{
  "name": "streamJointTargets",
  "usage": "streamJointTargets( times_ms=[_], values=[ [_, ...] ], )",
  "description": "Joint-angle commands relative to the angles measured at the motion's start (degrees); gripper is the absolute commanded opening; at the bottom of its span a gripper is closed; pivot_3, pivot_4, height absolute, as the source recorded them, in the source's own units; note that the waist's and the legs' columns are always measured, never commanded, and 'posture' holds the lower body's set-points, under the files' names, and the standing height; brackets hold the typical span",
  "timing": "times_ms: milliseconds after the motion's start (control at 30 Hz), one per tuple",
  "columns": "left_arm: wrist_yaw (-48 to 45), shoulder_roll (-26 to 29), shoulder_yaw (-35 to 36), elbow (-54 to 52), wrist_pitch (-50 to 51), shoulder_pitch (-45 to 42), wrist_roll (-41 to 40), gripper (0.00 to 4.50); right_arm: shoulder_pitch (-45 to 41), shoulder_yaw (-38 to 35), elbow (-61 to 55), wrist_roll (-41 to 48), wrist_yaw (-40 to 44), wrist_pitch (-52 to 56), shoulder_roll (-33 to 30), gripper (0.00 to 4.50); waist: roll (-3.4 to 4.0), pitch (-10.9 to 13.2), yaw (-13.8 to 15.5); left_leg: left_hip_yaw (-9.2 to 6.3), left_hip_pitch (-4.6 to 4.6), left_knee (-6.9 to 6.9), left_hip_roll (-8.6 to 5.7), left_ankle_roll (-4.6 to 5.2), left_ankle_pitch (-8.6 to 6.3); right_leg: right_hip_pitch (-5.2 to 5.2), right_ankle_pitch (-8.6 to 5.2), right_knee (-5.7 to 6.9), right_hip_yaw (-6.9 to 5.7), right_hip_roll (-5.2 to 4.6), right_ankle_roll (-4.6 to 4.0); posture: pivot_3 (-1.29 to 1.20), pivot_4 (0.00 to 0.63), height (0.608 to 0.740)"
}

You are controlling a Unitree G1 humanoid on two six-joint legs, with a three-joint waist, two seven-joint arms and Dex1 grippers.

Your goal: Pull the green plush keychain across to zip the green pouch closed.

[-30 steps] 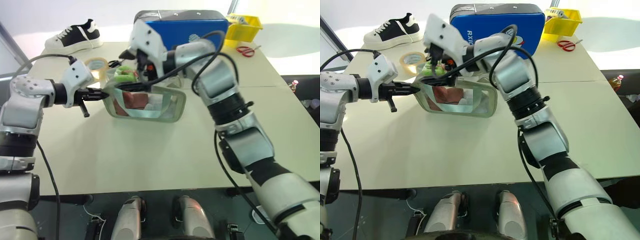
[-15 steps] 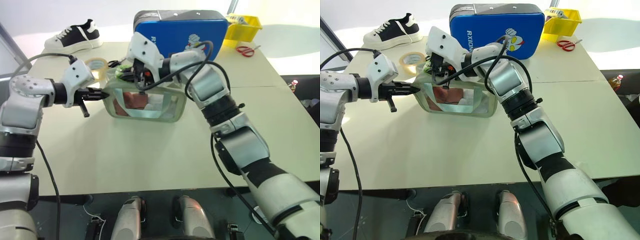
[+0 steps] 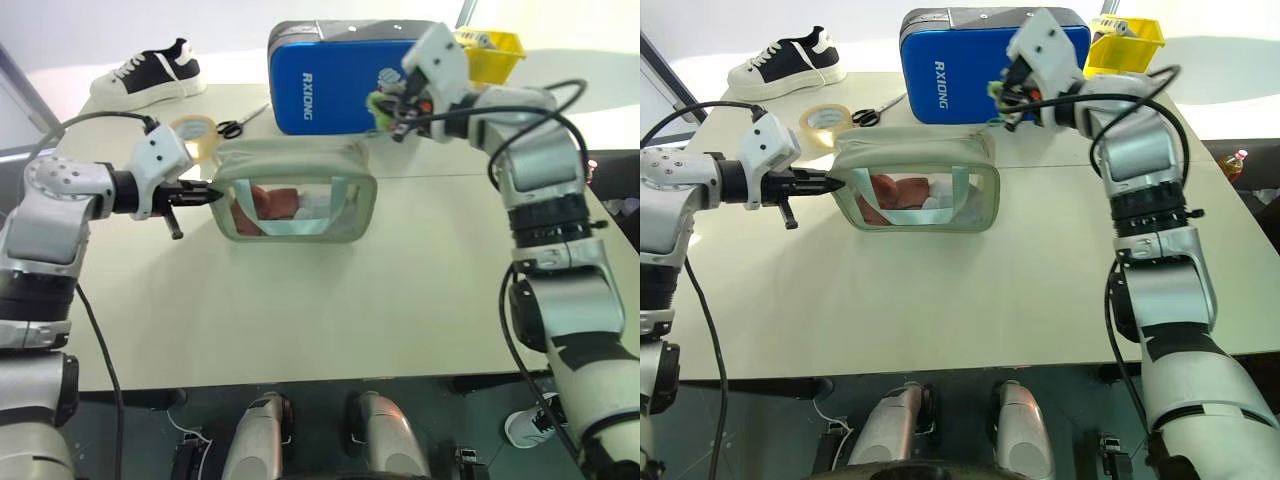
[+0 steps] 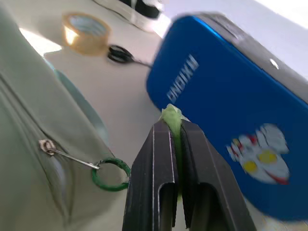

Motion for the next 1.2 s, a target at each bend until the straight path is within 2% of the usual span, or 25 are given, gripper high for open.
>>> streamJointTargets(
  times_ms=[33,200,300,467,600,700,867,933,1100,1200],
  values=[
    [0.7,1.1,2.1,-2.8,0.9,0.7,-0.9,0.0,2.7,-4.2,-4.1,-0.3,-4.0,2.0,-2.9,0.04,0.0,0.0,0.0,0.01,0.0,-0.01,0.02,0.0,0.0,-0.01,0.0,0.0,0.0,0.01,0.0,0.0,0.15,0.74],
    [1.1,1.7,2.3,-3.8,1.6,1.4,-1.3,0.0,13.7,-7.2,-8.7,2.8,-8.6,8.6,0.5,0.04,-0.02,0.0,0.2,0.0,0.01,-0.01,0.0,0.0,0.0,0.04,0.0,-0.02,0.0,0.01,0.0,0.0,0.15,0.74],
    [1.4,1.5,1.8,-3.3,1.5,0.8,-1.3,0.0,18.5,-6.5,-9.3,4.2,-12.6,9.6,7.1,0.04,-0.02,0.0,-0.1,0.0,0.03,0.0,0.01,0.0,0.0,0.04,0.01,0.0,0.0,0.01,0.0,0.0,0.15,0.74],
    [1.8,0.9,1.2,-2.9,1.0,-0.1,-1.1,0.0,20.9,-5.5,-6.3,4.7,-17.2,8.2,15.7,0.04,0.02,0.0,-0.1,0.0,0.05,-0.01,0.08,-0.05,0.04,0.03,0.01,0.02,0.01,0.1,-0.01,0.0,0.15,0.74],
    [1.7,1.2,1.4,-3.0,1.0,0.0,-1.2,0.0,20.5,-5.8,-5.6,4.8,-17.7,7.7,15.9,0.04,0.01,0.0,0.1,-0.03,0.05,0.0,0.06,-0.05,0.03,0.07,0.01,-0.01,0.01,0.1,-0.01,0.0,0.15,0.74],
    [1.8,1.6,1.9,-3.0,0.8,0.7,-1.3,0.0,20.0,-6.4,-7.1,5.6,-14.3,8.6,11.9,1.07,0.01,0.0,0.2,-0.04,0.05,0.0,0.06,-0.05,0.03,0.07,0.01,-0.02,0.01,0.1,-0.02,0.0,0.15,0.74],
    [2.6,1.3,2.2,-2.5,0.3,0.5,-1.3,0.0,16.6,-5.6,-8.7,5.8,-6.6,8.7,1.7,3.56,0.04,0.0,0.2,-0.04,0.04,-0.01,0.05,-0.04,0.03,0.06,0.0,-0.04,0.02,0.08,-0.04,0.0,0.15,0.74],
    [2.6,1.2,1.9,-1.7,-0.4,0.0,-1.1,0.0,13.9,-5.3,-8.5,7.3,0.1,9.1,-3.8,4.48,0.06,0.0,0.2,-0.04,0.05,-0.01,0.06,-0.04,0.02,0.04,-0.01,-0.03,0.02,0.08,-0.05,0.0,0.15,0.74],
    [2.7,0.8,1.6,0.6,-1.5,-1.5,-0.9,0.0,10.9,-4.2,-15.9,17.2,21.0,13.9,-13.6,4.48,0.06,0.0,0.2,-0.06,0.03,-0.03,0.08,-0.03,0.01,0.02,-0.04,-0.06,0.02,0.09,-0.09,0.0,0.15,0.74],
    [1.8,0.9,1.9,1.2,-1.5,-1.9,-1.8,1.0,9.2,-5.2,-22.4,24.3,25.8,20.1,-14.8,4.5,0.06,0.0,0.1,-0.06,0.04,-0.04,0.1,-0.02,0.01,0.02,-0.03,-0.06,0.01,0.08,-0.08,0.0,0.15,0.74]
  ],
)
